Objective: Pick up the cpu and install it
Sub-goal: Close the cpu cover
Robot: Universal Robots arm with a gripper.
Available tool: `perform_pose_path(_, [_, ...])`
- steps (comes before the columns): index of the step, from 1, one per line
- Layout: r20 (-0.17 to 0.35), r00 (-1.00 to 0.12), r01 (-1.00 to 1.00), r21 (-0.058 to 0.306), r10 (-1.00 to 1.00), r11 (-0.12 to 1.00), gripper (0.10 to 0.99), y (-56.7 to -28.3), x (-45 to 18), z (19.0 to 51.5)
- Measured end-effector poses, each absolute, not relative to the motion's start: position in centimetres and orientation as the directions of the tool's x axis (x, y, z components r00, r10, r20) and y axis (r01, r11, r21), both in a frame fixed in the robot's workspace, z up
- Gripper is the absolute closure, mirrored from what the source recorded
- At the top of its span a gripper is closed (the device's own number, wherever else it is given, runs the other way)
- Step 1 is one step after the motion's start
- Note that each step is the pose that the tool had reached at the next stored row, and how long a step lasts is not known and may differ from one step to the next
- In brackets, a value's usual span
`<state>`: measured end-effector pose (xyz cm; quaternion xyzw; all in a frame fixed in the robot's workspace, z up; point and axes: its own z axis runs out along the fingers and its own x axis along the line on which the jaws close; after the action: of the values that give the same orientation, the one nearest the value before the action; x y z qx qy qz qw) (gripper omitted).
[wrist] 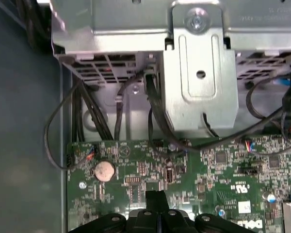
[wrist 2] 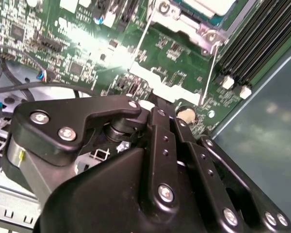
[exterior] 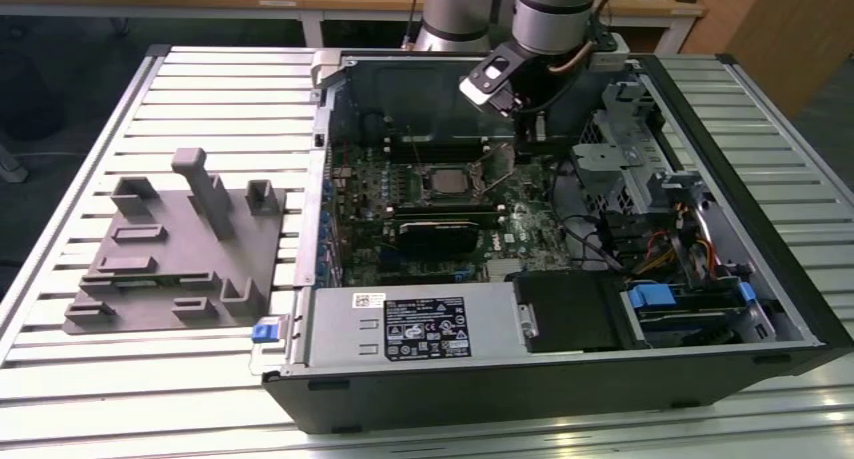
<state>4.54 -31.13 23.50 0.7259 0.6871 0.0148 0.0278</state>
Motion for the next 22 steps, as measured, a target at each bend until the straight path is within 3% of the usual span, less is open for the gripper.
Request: perform_pose_path(22, [-0.017, 0.055, 0.997, 0.061, 0.998, -0.054, 0.98, -31.1, -0.1, 23.5])
